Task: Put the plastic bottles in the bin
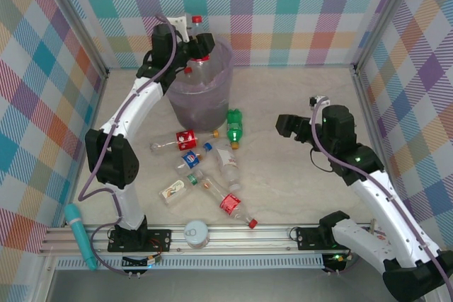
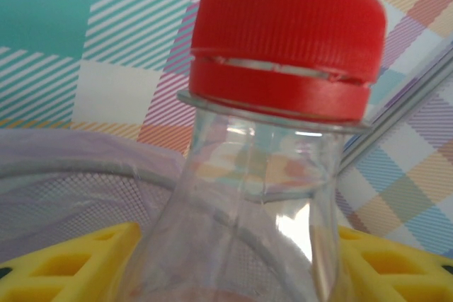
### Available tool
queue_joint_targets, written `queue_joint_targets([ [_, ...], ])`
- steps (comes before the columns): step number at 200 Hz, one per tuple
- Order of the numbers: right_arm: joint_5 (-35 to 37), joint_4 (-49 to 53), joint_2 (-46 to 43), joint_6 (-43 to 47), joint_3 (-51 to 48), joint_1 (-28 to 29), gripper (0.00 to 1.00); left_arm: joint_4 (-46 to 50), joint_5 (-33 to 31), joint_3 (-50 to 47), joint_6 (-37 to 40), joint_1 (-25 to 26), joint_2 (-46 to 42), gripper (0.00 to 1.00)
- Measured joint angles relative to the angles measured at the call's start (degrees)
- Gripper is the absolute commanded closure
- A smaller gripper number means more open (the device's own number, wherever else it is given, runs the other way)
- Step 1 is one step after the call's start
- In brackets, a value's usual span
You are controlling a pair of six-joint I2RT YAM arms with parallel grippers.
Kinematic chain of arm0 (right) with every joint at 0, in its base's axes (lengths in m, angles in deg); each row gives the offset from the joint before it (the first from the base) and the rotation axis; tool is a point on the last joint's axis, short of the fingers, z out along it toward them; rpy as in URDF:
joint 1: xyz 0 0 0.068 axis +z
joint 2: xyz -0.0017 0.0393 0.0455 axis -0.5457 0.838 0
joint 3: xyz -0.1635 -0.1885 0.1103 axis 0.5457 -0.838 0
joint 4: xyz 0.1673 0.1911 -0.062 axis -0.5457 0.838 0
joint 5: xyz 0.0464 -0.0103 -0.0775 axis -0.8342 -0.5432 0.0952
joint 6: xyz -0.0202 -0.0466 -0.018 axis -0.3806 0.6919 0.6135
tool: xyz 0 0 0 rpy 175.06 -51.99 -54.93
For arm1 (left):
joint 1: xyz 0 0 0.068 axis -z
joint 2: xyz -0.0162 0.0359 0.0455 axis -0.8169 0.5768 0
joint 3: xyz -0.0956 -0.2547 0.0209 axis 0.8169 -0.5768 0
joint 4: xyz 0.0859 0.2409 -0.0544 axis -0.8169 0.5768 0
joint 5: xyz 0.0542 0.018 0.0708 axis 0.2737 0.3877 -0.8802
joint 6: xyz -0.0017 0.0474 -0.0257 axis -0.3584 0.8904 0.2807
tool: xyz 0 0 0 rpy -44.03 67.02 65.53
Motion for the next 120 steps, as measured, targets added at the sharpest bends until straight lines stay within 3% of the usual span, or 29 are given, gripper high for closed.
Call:
queue_joint_targets([
  [43,-0.26,-0.76,2.25,0.02,0.04,0.0,0.08,1.42,1.31,-3.37,0.59,0.48,0.0,0.84],
  [83,-1.07,-1.6,5.62,0.07,0.22,-0.15,0.08,2.56,1.27,-4.66,1.81,1.16,0.0,0.45],
  [120,-2.4,-2.01,6.38,0.02,0.35,-0.15,0.08,2.82,1.18,-4.63,2.71,1.42,-0.02,0.19],
])
